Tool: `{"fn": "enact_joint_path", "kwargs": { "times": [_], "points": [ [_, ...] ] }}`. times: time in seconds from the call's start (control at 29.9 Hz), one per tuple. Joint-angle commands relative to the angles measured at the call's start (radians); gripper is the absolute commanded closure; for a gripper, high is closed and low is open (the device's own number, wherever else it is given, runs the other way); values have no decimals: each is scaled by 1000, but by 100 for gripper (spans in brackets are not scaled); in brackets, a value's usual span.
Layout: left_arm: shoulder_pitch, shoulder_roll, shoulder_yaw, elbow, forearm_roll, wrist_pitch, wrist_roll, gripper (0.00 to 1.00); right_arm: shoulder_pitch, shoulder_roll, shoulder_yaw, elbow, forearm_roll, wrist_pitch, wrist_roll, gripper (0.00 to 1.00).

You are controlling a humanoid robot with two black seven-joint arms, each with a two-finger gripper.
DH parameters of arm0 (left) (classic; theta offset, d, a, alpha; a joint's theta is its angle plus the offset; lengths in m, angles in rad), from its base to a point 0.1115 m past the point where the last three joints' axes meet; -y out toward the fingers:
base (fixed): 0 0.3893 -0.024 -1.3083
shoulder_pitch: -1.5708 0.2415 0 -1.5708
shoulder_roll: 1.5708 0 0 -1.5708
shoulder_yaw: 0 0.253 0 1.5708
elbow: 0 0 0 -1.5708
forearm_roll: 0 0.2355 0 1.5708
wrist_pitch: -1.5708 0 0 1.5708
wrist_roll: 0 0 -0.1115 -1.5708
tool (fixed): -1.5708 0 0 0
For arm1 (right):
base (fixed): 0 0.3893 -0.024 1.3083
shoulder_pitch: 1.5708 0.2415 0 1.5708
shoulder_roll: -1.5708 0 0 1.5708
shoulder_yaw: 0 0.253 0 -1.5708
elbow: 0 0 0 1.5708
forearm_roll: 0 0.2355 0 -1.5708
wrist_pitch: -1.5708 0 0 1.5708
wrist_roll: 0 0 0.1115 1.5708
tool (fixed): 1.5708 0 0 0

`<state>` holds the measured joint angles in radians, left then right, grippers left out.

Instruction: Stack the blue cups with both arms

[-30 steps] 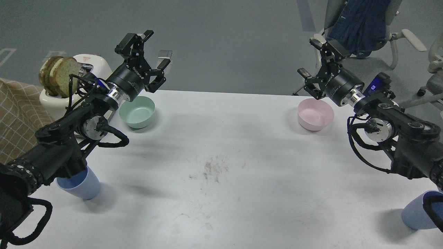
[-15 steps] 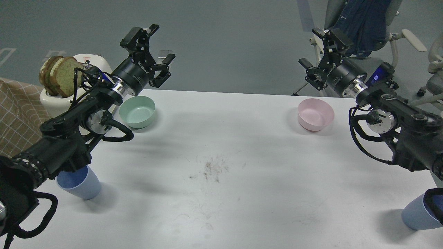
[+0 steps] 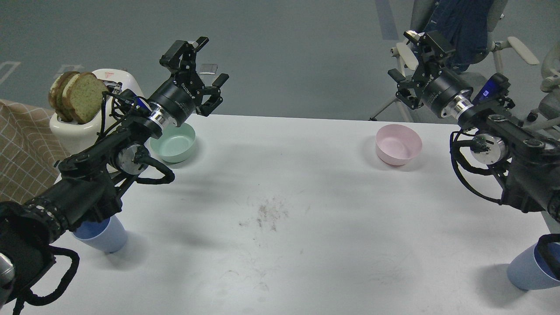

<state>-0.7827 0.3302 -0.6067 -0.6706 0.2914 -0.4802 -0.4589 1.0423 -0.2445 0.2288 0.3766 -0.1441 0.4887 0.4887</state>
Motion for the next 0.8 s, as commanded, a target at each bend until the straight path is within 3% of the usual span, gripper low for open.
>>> {"fn": "enact_joint_path", "kwargs": {
  "times": [0.0,0.77],
  "points": [
    [14,-3,2,-1,0,2,-3,2,-4,1,0,4,0,0,0,0],
    [17,89,-22,-37,-12,-9,-4,2,10,11,3,-15,-9,0,0,0]
  ]
}}
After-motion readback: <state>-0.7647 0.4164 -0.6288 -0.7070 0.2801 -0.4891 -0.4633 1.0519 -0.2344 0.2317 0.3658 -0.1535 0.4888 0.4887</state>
